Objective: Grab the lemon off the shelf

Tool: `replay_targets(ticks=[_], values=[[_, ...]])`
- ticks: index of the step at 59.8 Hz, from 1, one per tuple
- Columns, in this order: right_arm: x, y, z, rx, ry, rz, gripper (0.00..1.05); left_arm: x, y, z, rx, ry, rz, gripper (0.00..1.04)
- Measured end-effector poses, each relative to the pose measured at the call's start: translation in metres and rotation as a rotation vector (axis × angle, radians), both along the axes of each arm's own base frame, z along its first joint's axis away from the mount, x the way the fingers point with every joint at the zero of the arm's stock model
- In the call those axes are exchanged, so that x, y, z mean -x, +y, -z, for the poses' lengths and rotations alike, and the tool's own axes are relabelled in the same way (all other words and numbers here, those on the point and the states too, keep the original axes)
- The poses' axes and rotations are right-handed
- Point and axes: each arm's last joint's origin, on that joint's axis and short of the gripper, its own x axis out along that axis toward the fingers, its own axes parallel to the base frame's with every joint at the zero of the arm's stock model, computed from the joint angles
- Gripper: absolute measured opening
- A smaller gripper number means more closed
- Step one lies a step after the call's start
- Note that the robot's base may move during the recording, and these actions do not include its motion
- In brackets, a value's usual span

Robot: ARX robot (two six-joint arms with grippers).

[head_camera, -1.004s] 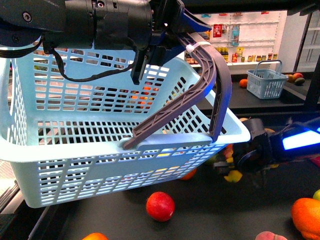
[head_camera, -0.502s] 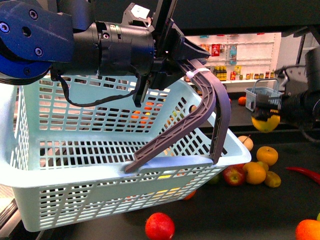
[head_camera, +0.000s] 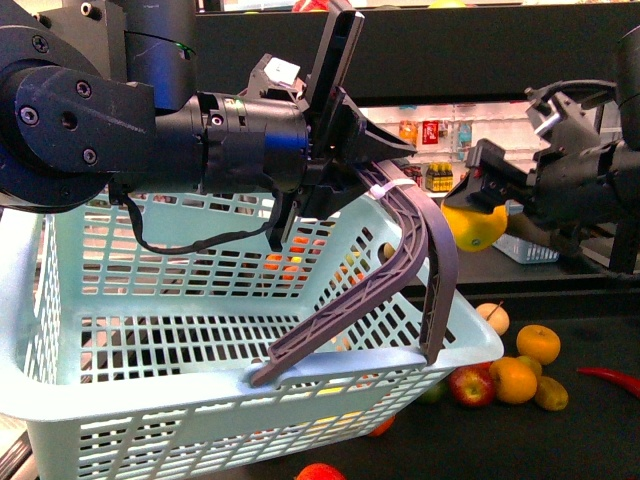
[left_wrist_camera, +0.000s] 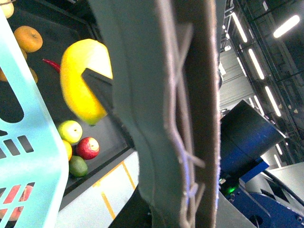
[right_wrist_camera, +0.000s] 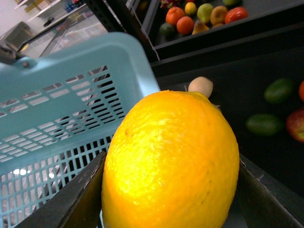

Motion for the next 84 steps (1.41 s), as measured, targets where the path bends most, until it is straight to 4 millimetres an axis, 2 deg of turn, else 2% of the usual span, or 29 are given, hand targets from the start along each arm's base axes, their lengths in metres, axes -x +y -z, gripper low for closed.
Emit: replay_targets(ticks=[15,29,41,49,57,65,69,71,78,84], values=[[0.005,0.029,0.007,-0.006,0.008,-0.058,0.71,0.0,0.0,0.0,0.0,0.0,-0.002,0.08],[0.005,0.042,0.015,-0.002,0.026,-0.089,0.72,0.0,0.0,0.0,0.0,0.0,-0.001,0.08],[0.004,0.042,0.015,0.002,0.014,-0.073,0.99,0.0,0.0,0.0,0.0,0.0,-0.001,0.08],[0.002,0.034,0.013,0.031,-0.004,-0.009,0.97,-0.001,0.0,0.002,0.0,0.01,0.001,0.08],[0.008,0.014,-0.005,0.139,-0.081,0.103,0.97,-0.001,0.0,0.002,-0.001,0.01,-0.006,0.08],[0.036,-0.01,-0.039,0.253,-0.203,0.192,0.97,-0.001,0.0,0.002,-0.002,0.008,-0.005,0.08],[0.059,-0.02,-0.053,0.288,-0.271,0.207,0.97,-0.001,0.0,0.002,-0.001,0.009,-0.003,0.08],[0.076,-0.024,-0.059,0.319,-0.301,0.217,0.97,-0.001,0.0,0.002,-0.001,0.009,-0.001,0.08],[0.124,-0.034,-0.063,0.365,-0.351,0.232,0.97,-0.001,0.0,0.002,-0.001,0.01,-0.001,0.08],[0.172,-0.043,-0.054,0.398,-0.375,0.276,0.97,-0.001,0.0,0.002,0.0,0.011,-0.003,0.08]])
